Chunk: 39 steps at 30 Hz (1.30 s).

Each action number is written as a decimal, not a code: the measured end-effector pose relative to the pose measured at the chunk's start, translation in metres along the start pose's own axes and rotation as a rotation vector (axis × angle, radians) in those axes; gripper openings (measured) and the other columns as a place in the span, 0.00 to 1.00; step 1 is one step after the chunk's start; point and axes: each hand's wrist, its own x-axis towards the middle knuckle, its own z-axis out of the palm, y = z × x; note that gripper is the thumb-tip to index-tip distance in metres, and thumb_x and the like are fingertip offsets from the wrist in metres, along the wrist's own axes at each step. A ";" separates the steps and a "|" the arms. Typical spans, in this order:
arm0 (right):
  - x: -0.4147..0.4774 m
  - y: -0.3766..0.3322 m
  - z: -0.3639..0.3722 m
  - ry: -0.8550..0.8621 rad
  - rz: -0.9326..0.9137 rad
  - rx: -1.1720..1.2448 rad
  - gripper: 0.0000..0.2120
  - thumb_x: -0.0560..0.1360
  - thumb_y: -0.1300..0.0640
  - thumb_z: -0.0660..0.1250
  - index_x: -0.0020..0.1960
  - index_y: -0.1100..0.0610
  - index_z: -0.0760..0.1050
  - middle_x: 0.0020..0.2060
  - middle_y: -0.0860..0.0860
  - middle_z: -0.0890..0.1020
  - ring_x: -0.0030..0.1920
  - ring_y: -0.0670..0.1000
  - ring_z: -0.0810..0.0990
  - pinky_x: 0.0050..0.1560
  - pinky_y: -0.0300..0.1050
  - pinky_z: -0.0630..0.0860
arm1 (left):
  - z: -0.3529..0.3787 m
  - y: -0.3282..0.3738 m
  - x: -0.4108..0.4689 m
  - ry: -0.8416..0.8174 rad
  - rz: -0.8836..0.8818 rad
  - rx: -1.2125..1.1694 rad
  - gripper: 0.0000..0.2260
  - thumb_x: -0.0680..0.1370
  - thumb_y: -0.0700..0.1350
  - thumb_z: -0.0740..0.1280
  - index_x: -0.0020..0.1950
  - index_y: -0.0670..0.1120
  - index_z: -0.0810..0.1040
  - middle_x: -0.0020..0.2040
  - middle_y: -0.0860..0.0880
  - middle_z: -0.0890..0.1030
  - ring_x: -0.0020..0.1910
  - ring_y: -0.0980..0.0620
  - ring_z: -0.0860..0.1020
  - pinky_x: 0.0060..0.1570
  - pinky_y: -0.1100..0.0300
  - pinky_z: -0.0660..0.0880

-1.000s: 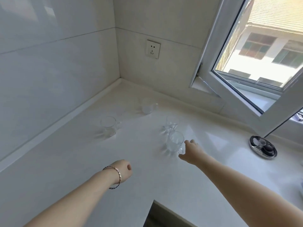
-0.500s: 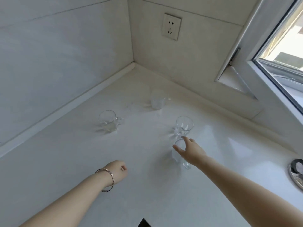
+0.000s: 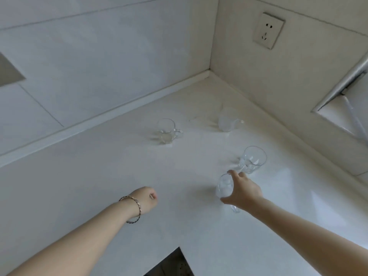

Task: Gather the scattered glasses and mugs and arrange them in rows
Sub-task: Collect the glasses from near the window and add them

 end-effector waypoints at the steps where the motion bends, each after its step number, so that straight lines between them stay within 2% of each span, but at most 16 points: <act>1: -0.002 -0.015 0.000 -0.002 -0.044 -0.019 0.43 0.65 0.43 0.73 0.74 0.49 0.56 0.65 0.52 0.70 0.62 0.53 0.75 0.53 0.44 0.74 | -0.001 -0.011 -0.008 0.013 -0.019 -0.018 0.06 0.77 0.43 0.59 0.46 0.49 0.75 0.45 0.50 0.76 0.46 0.51 0.74 0.48 0.65 0.69; 4: -0.012 -0.070 0.004 -0.020 -0.175 -0.052 0.43 0.65 0.41 0.73 0.73 0.48 0.56 0.64 0.51 0.71 0.61 0.54 0.76 0.56 0.44 0.73 | -0.004 -0.053 -0.037 0.058 -0.095 -0.076 0.05 0.77 0.43 0.58 0.45 0.49 0.73 0.45 0.49 0.76 0.45 0.51 0.73 0.46 0.65 0.68; 6: -0.023 -0.112 0.012 -0.033 -0.261 -0.067 0.43 0.64 0.39 0.72 0.73 0.48 0.57 0.63 0.51 0.71 0.60 0.54 0.76 0.57 0.44 0.73 | -0.005 -0.087 -0.061 0.085 -0.155 -0.105 0.07 0.78 0.44 0.58 0.48 0.48 0.75 0.48 0.48 0.77 0.47 0.50 0.74 0.47 0.66 0.67; 8: -0.038 -0.156 0.022 -0.049 -0.352 -0.084 0.43 0.64 0.39 0.72 0.73 0.47 0.57 0.63 0.51 0.71 0.60 0.54 0.76 0.57 0.44 0.73 | -0.005 -0.126 -0.087 0.115 -0.218 -0.154 0.09 0.78 0.44 0.58 0.51 0.47 0.76 0.53 0.48 0.78 0.54 0.49 0.77 0.49 0.65 0.68; 10: -0.057 -0.202 0.036 -0.062 -0.447 -0.114 0.43 0.64 0.39 0.72 0.73 0.47 0.56 0.63 0.50 0.71 0.60 0.53 0.77 0.56 0.43 0.73 | -0.003 -0.167 -0.118 0.152 -0.281 -0.198 0.08 0.78 0.43 0.57 0.50 0.48 0.76 0.58 0.48 0.79 0.59 0.49 0.76 0.52 0.64 0.68; 15: -0.122 -0.319 0.083 -0.097 -0.643 -0.193 0.42 0.64 0.39 0.72 0.72 0.47 0.57 0.63 0.50 0.71 0.59 0.53 0.77 0.55 0.43 0.73 | 0.008 -0.283 -0.200 0.247 -0.425 -0.305 0.13 0.78 0.43 0.58 0.58 0.44 0.77 0.61 0.47 0.78 0.60 0.49 0.76 0.49 0.66 0.67; 20: -0.197 -0.423 0.143 -0.159 -0.771 -0.278 0.42 0.64 0.39 0.72 0.72 0.47 0.58 0.63 0.50 0.71 0.59 0.52 0.77 0.57 0.43 0.73 | 0.023 -0.401 -0.290 0.269 -0.511 -0.356 0.14 0.78 0.43 0.58 0.60 0.42 0.76 0.63 0.46 0.77 0.62 0.49 0.75 0.58 0.62 0.70; 27: -0.273 -0.541 0.217 -0.246 -0.868 -0.391 0.44 0.64 0.39 0.72 0.73 0.48 0.57 0.64 0.50 0.72 0.61 0.53 0.76 0.57 0.43 0.72 | 0.041 -0.538 -0.393 0.317 -0.681 -0.440 0.13 0.79 0.44 0.58 0.60 0.43 0.75 0.62 0.46 0.77 0.62 0.48 0.75 0.59 0.61 0.70; 33: -0.300 -0.627 0.265 -0.261 -0.907 -0.376 0.43 0.63 0.39 0.73 0.72 0.49 0.58 0.62 0.51 0.72 0.61 0.53 0.76 0.58 0.44 0.72 | 0.038 -0.616 -0.429 0.310 -0.781 -0.502 0.12 0.79 0.44 0.58 0.59 0.43 0.75 0.63 0.45 0.76 0.62 0.48 0.74 0.57 0.62 0.70; 36: -0.306 -0.670 0.288 -0.262 -0.936 -0.346 0.42 0.63 0.40 0.73 0.72 0.49 0.59 0.61 0.52 0.73 0.60 0.53 0.76 0.57 0.44 0.73 | 0.035 -0.653 -0.432 0.317 -0.807 -0.507 0.05 0.78 0.44 0.58 0.49 0.46 0.72 0.58 0.45 0.77 0.58 0.47 0.76 0.52 0.61 0.70; 39: -0.315 -0.717 0.312 -0.283 -0.966 -0.316 0.42 0.63 0.40 0.72 0.71 0.50 0.59 0.61 0.52 0.72 0.59 0.54 0.77 0.56 0.45 0.73 | 0.025 -0.686 -0.433 0.326 -0.823 -0.527 0.03 0.78 0.43 0.57 0.47 0.46 0.70 0.50 0.48 0.74 0.50 0.50 0.72 0.48 0.63 0.67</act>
